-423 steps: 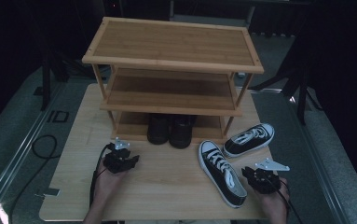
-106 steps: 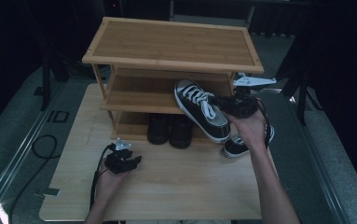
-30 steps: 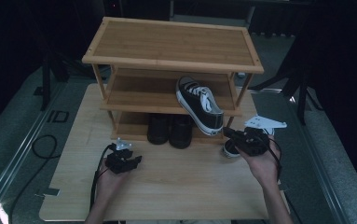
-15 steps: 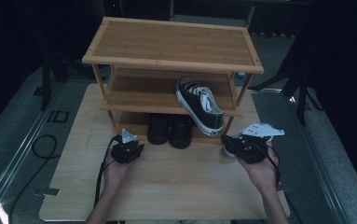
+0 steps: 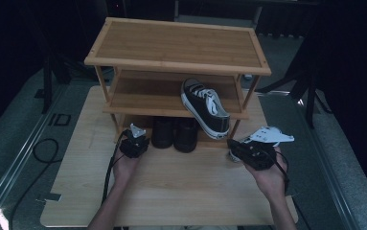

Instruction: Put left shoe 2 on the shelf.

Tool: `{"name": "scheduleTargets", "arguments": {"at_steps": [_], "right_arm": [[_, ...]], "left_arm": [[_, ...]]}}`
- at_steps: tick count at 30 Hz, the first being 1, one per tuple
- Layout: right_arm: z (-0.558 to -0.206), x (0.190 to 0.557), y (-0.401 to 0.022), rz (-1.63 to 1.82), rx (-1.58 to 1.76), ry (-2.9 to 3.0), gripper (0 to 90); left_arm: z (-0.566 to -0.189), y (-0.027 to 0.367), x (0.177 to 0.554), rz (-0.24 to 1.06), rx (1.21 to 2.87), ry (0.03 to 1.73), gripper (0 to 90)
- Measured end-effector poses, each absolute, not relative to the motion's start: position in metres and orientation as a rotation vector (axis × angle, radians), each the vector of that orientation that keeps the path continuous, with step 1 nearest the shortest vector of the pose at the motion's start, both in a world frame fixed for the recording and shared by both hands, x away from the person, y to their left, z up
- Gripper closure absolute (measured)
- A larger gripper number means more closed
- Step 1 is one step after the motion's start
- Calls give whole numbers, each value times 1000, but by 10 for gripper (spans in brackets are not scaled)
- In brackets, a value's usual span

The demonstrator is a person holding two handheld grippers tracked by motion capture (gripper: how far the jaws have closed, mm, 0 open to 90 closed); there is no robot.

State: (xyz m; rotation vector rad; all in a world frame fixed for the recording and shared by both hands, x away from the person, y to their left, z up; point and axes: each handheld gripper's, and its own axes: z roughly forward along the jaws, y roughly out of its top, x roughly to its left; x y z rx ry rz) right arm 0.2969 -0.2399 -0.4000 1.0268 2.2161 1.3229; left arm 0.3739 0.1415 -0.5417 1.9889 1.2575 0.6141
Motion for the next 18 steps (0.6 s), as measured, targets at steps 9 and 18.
{"name": "scheduleTargets", "arguments": {"at_steps": [9, 18], "right_arm": [[-398, 296, -238, 1320, 1010, 2219, 900], [-396, 296, -238, 1316, 1007, 2219, 900]], "left_arm": [[-517, 117, 349, 599, 1951, 1117, 761], [-519, 85, 333, 503, 1973, 1024, 697]]}}
